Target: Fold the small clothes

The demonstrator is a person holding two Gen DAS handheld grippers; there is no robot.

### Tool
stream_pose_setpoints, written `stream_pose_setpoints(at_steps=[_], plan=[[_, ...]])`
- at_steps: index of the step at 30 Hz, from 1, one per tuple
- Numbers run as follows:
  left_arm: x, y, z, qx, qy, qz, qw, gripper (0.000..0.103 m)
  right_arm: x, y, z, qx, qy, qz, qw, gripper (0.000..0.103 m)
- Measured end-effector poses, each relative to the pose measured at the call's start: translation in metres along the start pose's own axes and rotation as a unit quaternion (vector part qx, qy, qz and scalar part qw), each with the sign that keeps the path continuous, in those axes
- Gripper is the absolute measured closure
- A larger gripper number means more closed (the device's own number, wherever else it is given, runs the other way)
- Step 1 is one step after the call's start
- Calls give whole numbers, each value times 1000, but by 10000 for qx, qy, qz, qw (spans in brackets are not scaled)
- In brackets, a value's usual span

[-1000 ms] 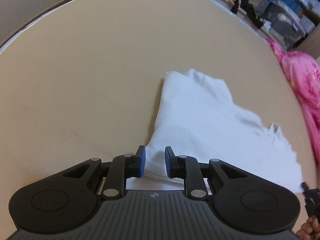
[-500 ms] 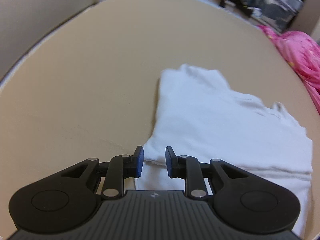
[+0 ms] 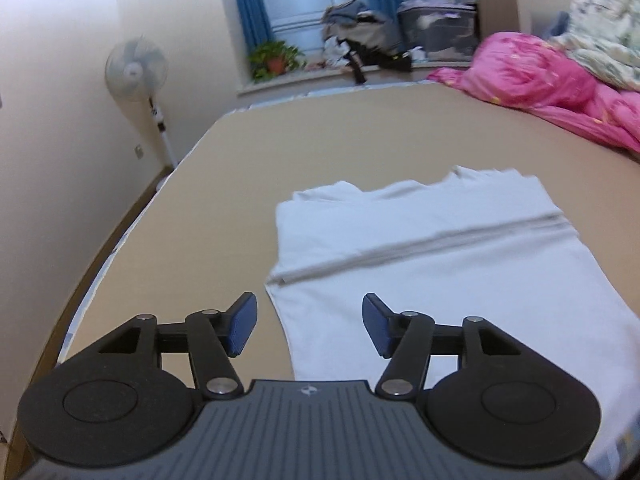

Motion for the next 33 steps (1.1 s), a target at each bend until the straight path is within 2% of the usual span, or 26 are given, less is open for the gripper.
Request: stream_pose_setpoints(at_steps=[4, 8, 11, 12, 14, 17, 18, 20, 23, 27, 30, 33], plan=[[-32, -16, -9, -118, 183, 238, 9995, 39, -36, -16, -8, -170, 49, 157, 9997, 59], [-32, -43, 7, -141, 290, -92, 9994, 39, -67, -29, -17, -306, 165, 368, 9987, 59], [-37, -53, 24, -299, -80, -154, 9994, 42, -62, -41, -13, -159, 340, 365, 9986, 59], [-41, -50, 28, -396, -302, -36, 9988, 45, -56, -46, -11, -53, 406, 263, 9988, 59], [-56, -40, 34, -638, -783, 275, 9945, 57, -48, -52, -10, 79, 518, 35, 9986, 59], [-88, -18, 33, -728, -1002, 716, 9897, 59, -61, -47, -21, 55, 565, -11, 9984, 59], [-98, -9, 32, -691, -991, 892, 9887, 61, -72, -42, -27, -6, 584, 89, 9983, 59], [-113, 8, 35, -667, -1144, 1341, 9821, 62, -95, -27, -43, -330, 777, 758, 9935, 59], [-121, 25, 45, -857, -1695, 1717, 9667, 62, -94, -23, -49, -160, 1042, 751, 9916, 59], [-137, 44, 46, -750, -1781, 2284, 9542, 62, -119, -12, -59, -391, 908, 1171, 9882, 59], [-142, 47, 41, -758, -1674, 2451, 9519, 62, -133, -6, -73, -679, 1070, 1605, 9789, 59], [-150, 46, 39, -711, -1566, 2546, 9516, 62, -136, -5, -80, -629, 1304, 1661, 9754, 59]])
Point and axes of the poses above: each gripper's, at about its wrist camera, not at the fingertips, and y roughly the way its jaws point, z to its left, x to its top, the point moved 7 cm from there along y, roughly the way its jaws point, and after that the axes turned 9 degrees about x, right-handed, at the moved point
